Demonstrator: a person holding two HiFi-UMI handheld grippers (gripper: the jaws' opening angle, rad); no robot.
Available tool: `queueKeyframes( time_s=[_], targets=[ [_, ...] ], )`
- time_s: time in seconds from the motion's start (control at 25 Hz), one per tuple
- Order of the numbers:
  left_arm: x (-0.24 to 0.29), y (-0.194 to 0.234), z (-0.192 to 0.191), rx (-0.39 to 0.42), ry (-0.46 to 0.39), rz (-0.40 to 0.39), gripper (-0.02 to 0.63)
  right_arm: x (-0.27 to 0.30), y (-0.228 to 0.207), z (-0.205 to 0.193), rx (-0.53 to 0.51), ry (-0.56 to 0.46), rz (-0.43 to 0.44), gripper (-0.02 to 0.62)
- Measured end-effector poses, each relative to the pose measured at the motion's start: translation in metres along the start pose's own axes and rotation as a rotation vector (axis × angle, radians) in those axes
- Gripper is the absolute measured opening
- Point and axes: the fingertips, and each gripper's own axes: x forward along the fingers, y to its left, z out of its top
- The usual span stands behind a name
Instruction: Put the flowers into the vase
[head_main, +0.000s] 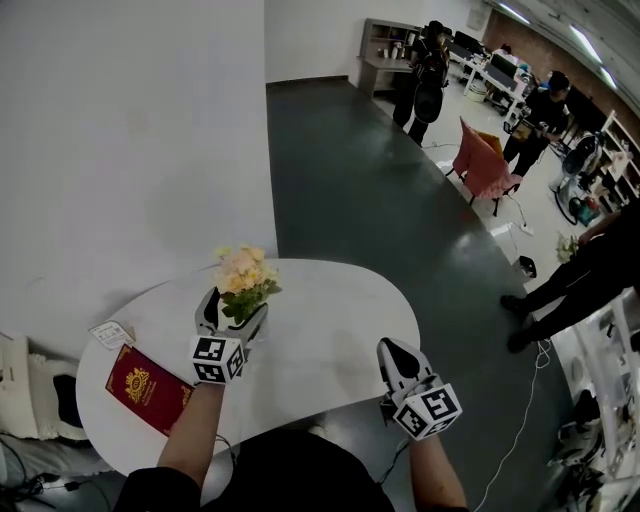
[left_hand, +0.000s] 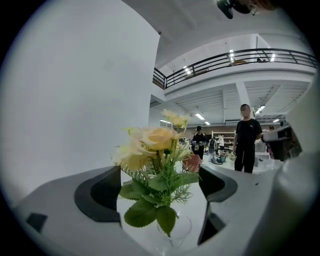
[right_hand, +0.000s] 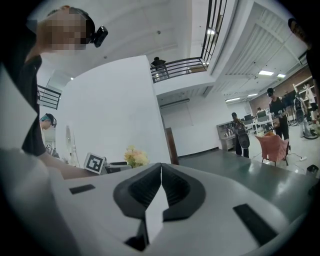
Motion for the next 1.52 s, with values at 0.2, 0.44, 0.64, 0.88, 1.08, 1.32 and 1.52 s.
queueKeyframes(
  time_s=[0.2,0.44,0.64,0.88,1.08,1.32,1.52],
  targets=[
    [-0.010,-0.007,0.001,0.006,0.009,0.011,0.474,-0.016,0.000,0.003,-0.003,-0.014,0.003,0.023],
    [-0.020,-0.016,0.006,0.012,0.004,0.026,0.474,-0.037,0.000,0.009,-0.010,-0.031,0.002,0.023],
    [-0.026,-0.021,0.006,0.017,0.017,0.040,0.474,-0.056,-0.002,0.014,-0.021,-0.044,-0.002,0.023],
    [-0.039,-0.029,0.007,0.018,0.015,0.069,0.474,-0.086,-0.009,0.017,-0.023,-0.058,-0.008,0.023],
    [-0.061,-0.040,0.011,0.005,-0.009,0.099,0.473,-0.097,-0.008,0.014,-0.018,-0.060,0.021,0.023],
    [-0.090,-0.058,0.021,0.013,-0.050,0.093,0.403,-0.096,0.010,0.013,-0.019,-0.072,0.082,0.023],
    [-0.116,-0.058,0.027,-0.008,-0.101,0.115,0.263,-0.105,0.024,0.016,-0.025,-0.086,0.080,0.023]
  ],
)
